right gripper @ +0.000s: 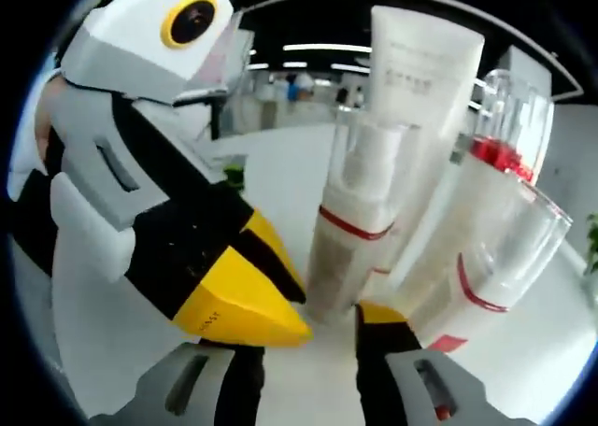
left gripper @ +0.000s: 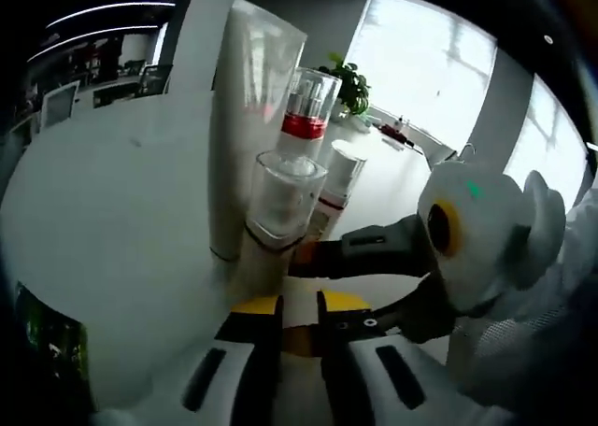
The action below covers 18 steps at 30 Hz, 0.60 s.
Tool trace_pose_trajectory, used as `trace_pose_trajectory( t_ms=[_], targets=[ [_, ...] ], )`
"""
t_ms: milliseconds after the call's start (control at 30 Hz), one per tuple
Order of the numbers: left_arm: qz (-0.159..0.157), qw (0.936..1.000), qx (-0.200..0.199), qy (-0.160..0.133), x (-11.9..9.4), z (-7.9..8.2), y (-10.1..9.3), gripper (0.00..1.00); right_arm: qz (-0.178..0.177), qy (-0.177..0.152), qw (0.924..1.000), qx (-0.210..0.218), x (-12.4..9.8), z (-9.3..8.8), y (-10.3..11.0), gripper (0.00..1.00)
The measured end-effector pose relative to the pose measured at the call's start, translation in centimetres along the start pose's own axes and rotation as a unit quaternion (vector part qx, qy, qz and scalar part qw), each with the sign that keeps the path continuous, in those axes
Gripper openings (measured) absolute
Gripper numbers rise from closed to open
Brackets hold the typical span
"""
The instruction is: Arrange the skincare products in the storage area until every visible bottle or jar stands upright without overlapping.
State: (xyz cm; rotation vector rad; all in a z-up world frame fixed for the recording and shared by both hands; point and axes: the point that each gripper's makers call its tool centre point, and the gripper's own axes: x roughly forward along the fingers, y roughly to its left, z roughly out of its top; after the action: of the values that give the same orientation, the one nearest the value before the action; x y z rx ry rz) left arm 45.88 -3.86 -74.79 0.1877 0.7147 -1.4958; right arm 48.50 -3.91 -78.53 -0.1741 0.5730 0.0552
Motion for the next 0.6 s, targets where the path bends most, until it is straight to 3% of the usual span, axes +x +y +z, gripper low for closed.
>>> trace_pose_trajectory(
  t_ms=[300, 433, 500, 600],
  targets=[
    [0.036, 0.9992, -0.001, 0.019, -0.6, -1.0, 1.5, 0.11, 0.021, 0.001, 0.9997, -0.013, -0.7, -0.1, 2.0, 0.21],
    [0.058, 0.9981, -0.015, 0.015, -1.3, -1.2, 2.8, 0.12, 0.062, -0.011, 0.9975, -0.033, -0.5, 0.4, 4.2, 0.21],
    [0.078, 0.9965, -0.025, 0.016, -1.7, -1.4, 3.9, 0.13, 0.054, -0.003, 0.9976, -0.043, -0.5, 0.2, 4.2, 0.18],
    [0.086, 0.9958, -0.03, 0.008, -2.1, -1.1, 4.4, 0.13, 0.009, 0.007, 0.9993, -0.036, -0.6, 0.0, 2.3, 0.16]
  ],
)
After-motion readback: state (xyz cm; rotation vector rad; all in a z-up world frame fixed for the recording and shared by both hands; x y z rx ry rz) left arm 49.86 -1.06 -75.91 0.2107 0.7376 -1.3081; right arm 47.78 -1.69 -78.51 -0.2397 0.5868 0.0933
